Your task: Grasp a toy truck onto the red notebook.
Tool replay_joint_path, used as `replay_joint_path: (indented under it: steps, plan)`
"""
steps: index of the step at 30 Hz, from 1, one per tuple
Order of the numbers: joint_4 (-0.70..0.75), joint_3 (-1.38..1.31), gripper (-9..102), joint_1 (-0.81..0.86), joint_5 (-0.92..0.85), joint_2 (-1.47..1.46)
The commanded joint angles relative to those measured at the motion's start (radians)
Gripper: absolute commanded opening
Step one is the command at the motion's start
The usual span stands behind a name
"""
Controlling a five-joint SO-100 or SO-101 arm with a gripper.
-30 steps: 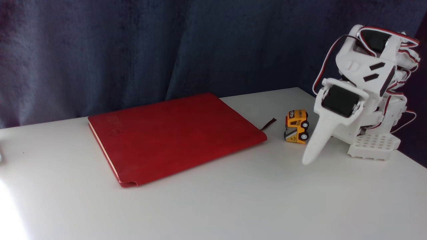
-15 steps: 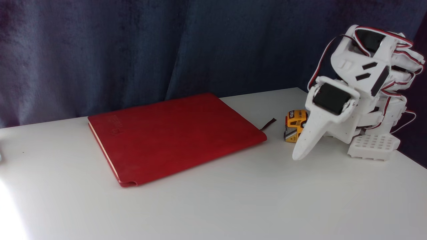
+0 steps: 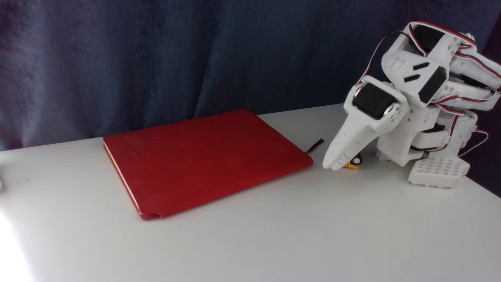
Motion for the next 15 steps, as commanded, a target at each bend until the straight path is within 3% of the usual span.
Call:
replay_joint_path:
  steps: [1,15]
  plan:
    - [0.023,0.009,10,-0.008,0.021,0.017]
    - [0.008,0.023,9,-0.219,0.005,0.015]
